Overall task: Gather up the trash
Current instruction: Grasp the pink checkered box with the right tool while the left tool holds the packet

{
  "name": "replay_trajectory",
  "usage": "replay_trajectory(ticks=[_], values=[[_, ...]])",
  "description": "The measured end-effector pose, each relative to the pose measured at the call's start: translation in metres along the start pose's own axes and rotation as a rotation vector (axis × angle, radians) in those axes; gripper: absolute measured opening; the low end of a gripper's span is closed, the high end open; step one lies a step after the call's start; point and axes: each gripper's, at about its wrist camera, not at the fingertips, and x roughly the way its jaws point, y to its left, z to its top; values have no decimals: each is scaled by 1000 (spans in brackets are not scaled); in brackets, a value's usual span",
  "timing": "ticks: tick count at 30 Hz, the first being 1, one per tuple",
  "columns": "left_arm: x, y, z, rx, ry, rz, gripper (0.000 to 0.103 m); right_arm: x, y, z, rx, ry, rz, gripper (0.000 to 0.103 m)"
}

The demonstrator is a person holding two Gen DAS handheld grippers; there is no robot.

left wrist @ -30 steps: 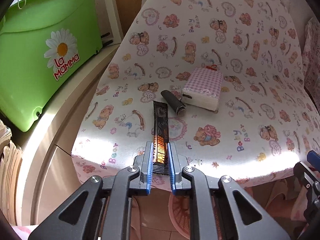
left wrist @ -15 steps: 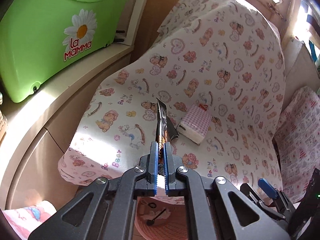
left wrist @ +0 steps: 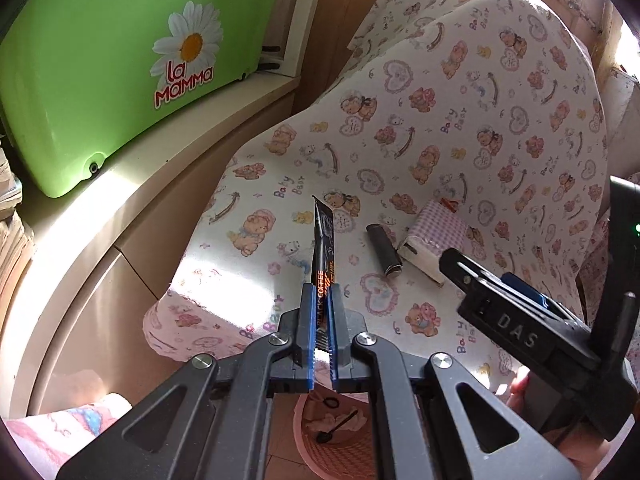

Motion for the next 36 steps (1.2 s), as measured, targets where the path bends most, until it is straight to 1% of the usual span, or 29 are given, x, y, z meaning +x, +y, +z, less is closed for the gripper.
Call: replay_trajectory(ticks=[2,5,8,11,13,14,17,20,22,28,32,36], values=[[-2,0,0,-8,-3,6,4,10,9,3,-19,3,-20,90],[-14,2,2,-22,-32,-4,4,18,19,7,-7,-32,-31,90],[-21,1,4,-14,-54,0,4,30,29,13,-4,-38,-87,90],[-21,5,4,-27,-48,-9,4,36,34,14,-8,-47,-119,89],[-20,6,4,-39,-43,-14,4,33,36,11,-34,-68,-117,72],[-19,6,4,-41,-42,-18,4,32,37,10,-52,-65,-116,67],[-18,3,4,-35,-43,-21,4,17,27,0,-70,-94,-92,65],[-20,-4,2,-11,-48,-24,4,-6,8,-14,-58,-117,-14,62],[-21,-9,1,6,-53,-26,4,-20,-5,-24,-69,-128,17,61],[-28,-22,-5,49,-57,-37,4,-62,-37,-49,-69,-153,54,61],[-34,-30,-10,83,-63,-40,4,-88,-47,-58,-55,-175,68,61],[-41,-36,-15,96,-54,-78,4,-106,-58,-76,-38,-166,62,61]])
